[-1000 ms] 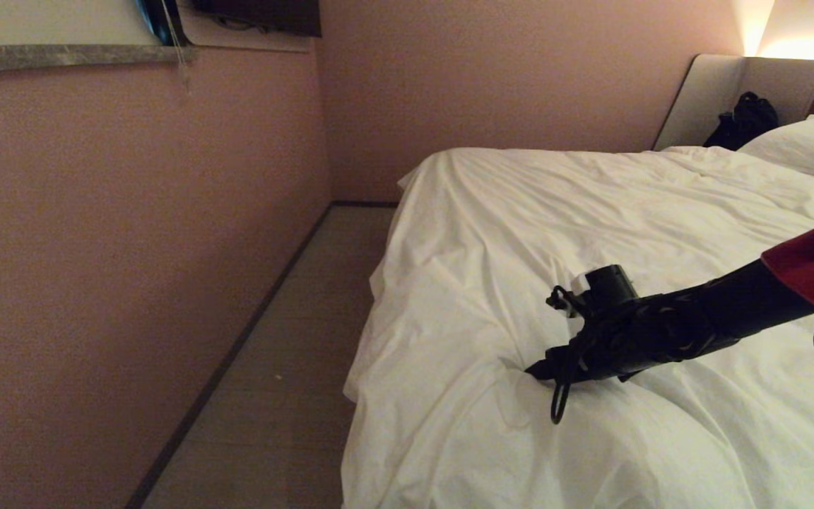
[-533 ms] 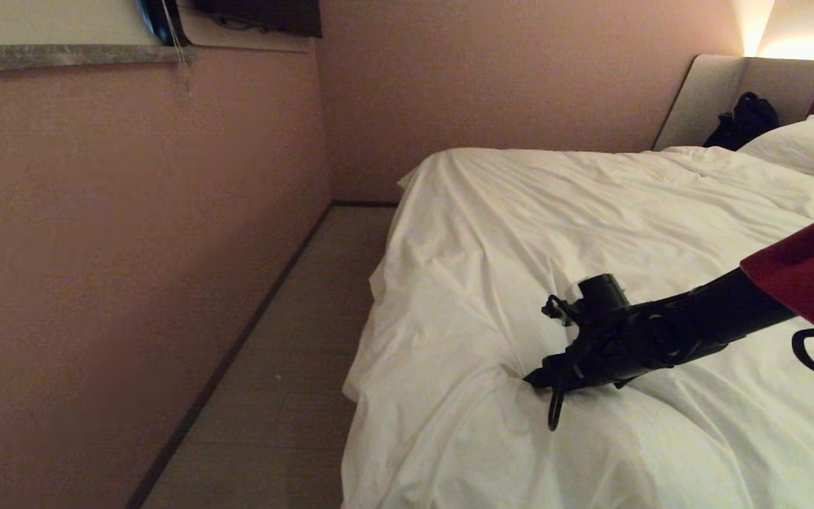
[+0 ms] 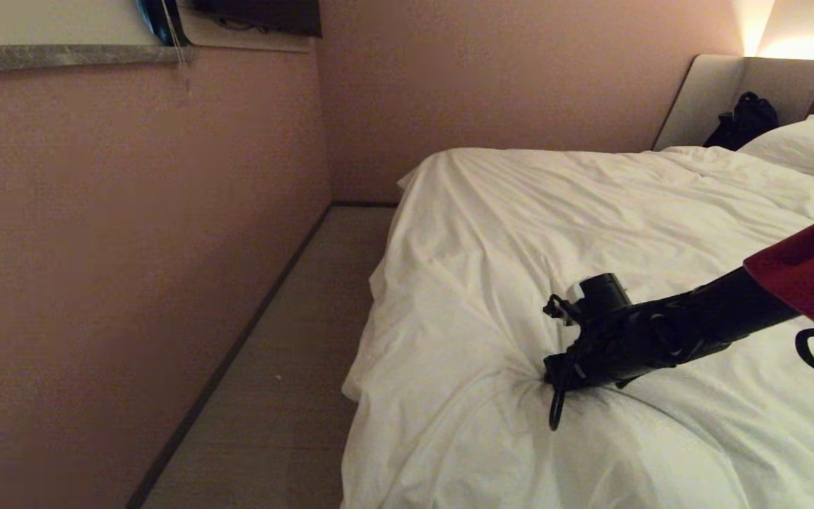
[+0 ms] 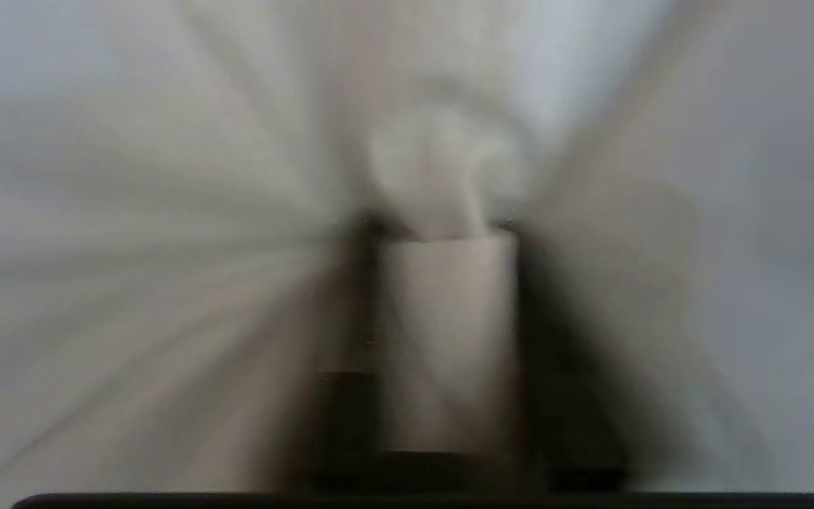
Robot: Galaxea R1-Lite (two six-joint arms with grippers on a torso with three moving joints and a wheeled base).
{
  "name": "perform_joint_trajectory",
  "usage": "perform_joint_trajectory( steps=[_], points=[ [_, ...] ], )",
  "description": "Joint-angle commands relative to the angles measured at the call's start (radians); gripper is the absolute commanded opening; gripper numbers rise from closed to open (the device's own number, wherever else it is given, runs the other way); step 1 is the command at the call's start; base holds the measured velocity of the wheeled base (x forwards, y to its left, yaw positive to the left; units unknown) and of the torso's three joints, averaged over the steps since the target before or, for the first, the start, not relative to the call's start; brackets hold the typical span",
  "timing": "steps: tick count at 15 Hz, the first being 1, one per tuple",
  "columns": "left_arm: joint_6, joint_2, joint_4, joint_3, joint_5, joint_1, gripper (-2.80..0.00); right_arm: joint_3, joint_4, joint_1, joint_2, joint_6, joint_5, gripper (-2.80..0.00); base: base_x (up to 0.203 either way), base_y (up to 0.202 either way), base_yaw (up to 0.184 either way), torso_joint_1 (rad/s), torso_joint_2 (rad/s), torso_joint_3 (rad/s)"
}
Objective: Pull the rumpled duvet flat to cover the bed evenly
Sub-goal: Flatten the corners of the folded blanket
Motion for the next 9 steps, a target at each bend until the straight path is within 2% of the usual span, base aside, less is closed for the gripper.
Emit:
perform_joint_trajectory(
  steps=[1,3,6,9],
  points=[
    [0.0,0.0,0.0,0.0,0.0,0.0,-2.8,0.001,-0.001,0.001,-0.029,0.004,0.002,-2.8,0.0,0.0,0.0,0.0,0.0,0.0],
    [-0.001,0.0,0.0,0.0,0.0,0.0,-2.8,0.007,0.005,0.005,-0.08,0.009,0.019,-2.8,0.0,0.0,0.0,0.0,0.0,0.0],
    [0.0,0.0,0.0,0.0,0.0,0.0,-2.8,0.041,0.015,0.029,-0.191,0.019,0.096,-2.8,0.0,0.0,0.0,0.0,0.0,0.0],
    [0.0,0.0,0.0,0.0,0.0,0.0,-2.8,0.062,0.07,0.075,-0.286,0.023,0.121,-2.8,0.0,0.0,0.0,0.0,0.0,0.0]
  ],
)
